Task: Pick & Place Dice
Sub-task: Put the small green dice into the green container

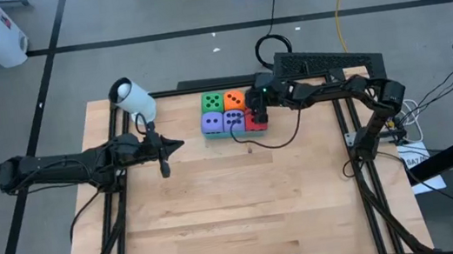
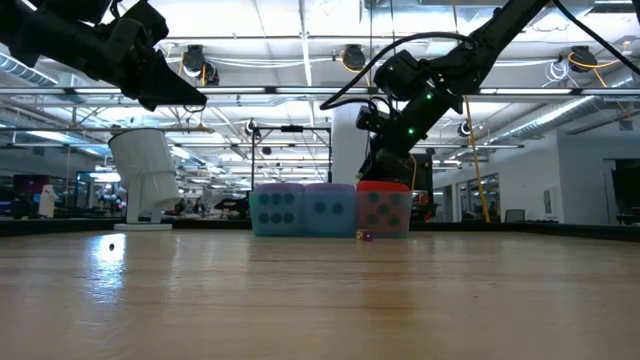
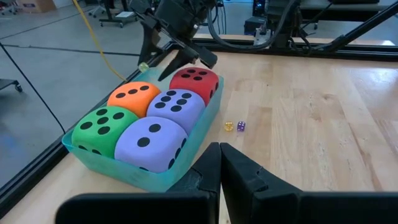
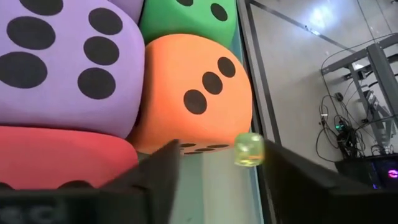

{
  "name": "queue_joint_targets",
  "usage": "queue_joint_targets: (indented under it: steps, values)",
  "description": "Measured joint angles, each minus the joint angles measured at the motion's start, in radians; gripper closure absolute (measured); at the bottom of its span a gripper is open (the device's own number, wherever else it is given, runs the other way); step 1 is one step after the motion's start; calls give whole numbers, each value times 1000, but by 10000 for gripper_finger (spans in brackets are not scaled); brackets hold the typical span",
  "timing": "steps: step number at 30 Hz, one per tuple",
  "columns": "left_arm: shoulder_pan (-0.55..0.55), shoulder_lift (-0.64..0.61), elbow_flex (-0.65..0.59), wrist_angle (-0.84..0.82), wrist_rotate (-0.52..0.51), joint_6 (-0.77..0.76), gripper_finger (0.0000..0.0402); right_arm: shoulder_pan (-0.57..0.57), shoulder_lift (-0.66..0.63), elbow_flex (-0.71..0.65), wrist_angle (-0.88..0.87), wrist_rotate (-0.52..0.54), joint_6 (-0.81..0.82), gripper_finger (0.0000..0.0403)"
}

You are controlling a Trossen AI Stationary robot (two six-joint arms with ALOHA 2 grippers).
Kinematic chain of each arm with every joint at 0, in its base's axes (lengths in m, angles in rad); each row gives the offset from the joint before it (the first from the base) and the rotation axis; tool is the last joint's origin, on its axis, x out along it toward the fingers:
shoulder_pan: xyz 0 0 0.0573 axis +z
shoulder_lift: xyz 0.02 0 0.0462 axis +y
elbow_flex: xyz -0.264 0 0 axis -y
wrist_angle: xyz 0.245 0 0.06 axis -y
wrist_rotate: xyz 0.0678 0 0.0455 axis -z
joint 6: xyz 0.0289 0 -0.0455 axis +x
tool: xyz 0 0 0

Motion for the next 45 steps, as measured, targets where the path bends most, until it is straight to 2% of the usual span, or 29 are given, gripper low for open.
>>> queue_joint_targets:
  steps: [3, 6, 10, 13, 20, 22, 32, 37, 39, 43, 45]
  values:
    - [0, 0, 0, 0, 0, 0, 387, 0, 0, 0, 0, -4, 21, 133]
    - [0, 0, 0, 1, 0, -1, 387, 1, 0, 0, 1, -4, 27, 111]
    - [0, 18, 0, 29, -4, -43, 387, 1, 0, 0, -3, -91, 28, 118]
    - [-1, 75, 0, 113, -47, -55, 387, 2, 0, -1, -3, -154, 21, 130]
    - [15, 378, 12, 492, -60, -9, 395, -9, 0, -2, 3, -183, 41, 137]
    - [30, 459, 48, 538, -60, -10, 398, -13, 0, -1, 3, -160, 43, 132]
    - [110, 797, 287, 514, -40, -29, 398, -13, -19, -2, -11, -166, 27, 124]
    - [155, 882, 421, 439, 64, 23, 399, -13, -72, -1, -43, -174, 21, 126]
    - [167, 909, 462, 439, 92, 73, 400, -19, -103, -2, -72, -217, 25, 128]
    - [181, 954, 536, 397, 157, 233, 400, -38, -153, -1, -95, -402, 75, 128]
    - [180, 978, 574, 365, 166, 263, 400, -51, -163, -1, -105, -473, 107, 128]
